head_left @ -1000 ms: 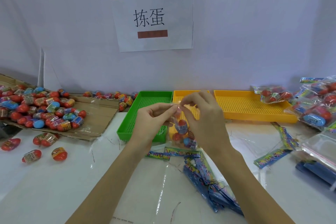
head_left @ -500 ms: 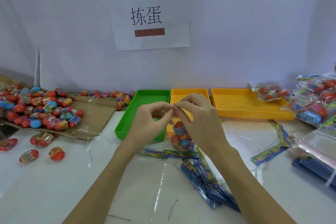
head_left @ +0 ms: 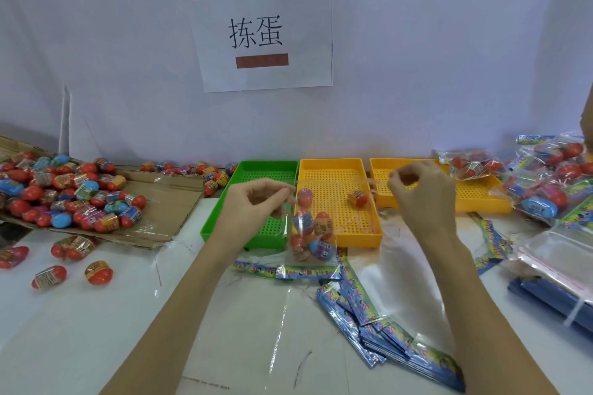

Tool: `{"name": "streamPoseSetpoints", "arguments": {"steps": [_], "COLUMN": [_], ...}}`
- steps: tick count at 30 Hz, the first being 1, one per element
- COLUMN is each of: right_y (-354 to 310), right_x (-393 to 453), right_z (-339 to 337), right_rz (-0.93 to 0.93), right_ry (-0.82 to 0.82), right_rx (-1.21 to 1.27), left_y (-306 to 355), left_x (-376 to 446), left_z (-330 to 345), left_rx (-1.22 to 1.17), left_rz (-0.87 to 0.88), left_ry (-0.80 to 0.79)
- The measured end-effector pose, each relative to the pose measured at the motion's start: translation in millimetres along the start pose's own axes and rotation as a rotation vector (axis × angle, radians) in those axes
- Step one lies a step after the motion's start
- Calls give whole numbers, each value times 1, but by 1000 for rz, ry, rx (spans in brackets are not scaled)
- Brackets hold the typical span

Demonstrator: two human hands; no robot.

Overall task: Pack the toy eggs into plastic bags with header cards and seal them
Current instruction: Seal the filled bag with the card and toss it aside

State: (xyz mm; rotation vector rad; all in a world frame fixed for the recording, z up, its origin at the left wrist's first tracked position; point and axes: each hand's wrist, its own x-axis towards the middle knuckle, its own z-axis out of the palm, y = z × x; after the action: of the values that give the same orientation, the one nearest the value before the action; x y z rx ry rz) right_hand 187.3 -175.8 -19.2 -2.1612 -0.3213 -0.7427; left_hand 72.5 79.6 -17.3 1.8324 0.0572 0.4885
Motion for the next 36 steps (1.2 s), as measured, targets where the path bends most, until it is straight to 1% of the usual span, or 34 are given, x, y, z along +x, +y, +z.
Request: {"name": "streamPoseSetpoints", "arguments": {"steps": [3, 5, 7, 12, 15, 18, 23, 25, 27, 29, 30, 32, 33, 34, 35, 36], "right_y": [33, 44, 48, 53, 53, 50, 47, 37, 22, 3, -7, -27, -34, -39, -40, -40], "right_x": [2, 2, 3, 5, 4, 4, 7, 5, 2, -3, -6, -14, -18, -23, -27, -30], "right_z": [-1, 0, 0, -5, -4, -4, -6, -7, -5, -2, 1, 7, 12, 16, 21, 25], "right_rz": [118, 144, 156, 236, 296, 348, 258, 243, 172, 44, 14, 34, 45, 29, 4, -13], "right_ry": [-27, -90, -112, 12, 15, 27, 56, 95, 95, 9, -97, -444, -605, -703, -730, -711], "right_rx": [-124, -164, -161, -175, -188, -135, -133, -58, 28, 117, 219, 438, 473, 445, 419, 412], "left_y": [-4, -5, -5, -4, -3, -2, -2, -2, -2, -2, -2, -3, -4, -5, -6, -7], "left_x": [1, 1, 1, 1, 0, 0, -1, -1, -1, 0, 0, 1, 1, 1, 1, 1], "left_z": [-1, -2, -1, 1, 1, 1, 2, 3, 3, 4, 4, 4, 4, 5, 5, 5], "left_rx": [-5, -4, 11, 45, 54, 58, 11, -12, -33, -54, -64, -85, -90, -90, -89, -92], "left_rz": [-36, -44, -47, -31, -22, -15, -32, -36, -39, -40, -41, -49, -54, -59, -62, -64], "left_ry": [9, 2, -12, -25, -35, -38, -33, -39, -36, -23, -13, 13, 25, 34, 40, 42]}}
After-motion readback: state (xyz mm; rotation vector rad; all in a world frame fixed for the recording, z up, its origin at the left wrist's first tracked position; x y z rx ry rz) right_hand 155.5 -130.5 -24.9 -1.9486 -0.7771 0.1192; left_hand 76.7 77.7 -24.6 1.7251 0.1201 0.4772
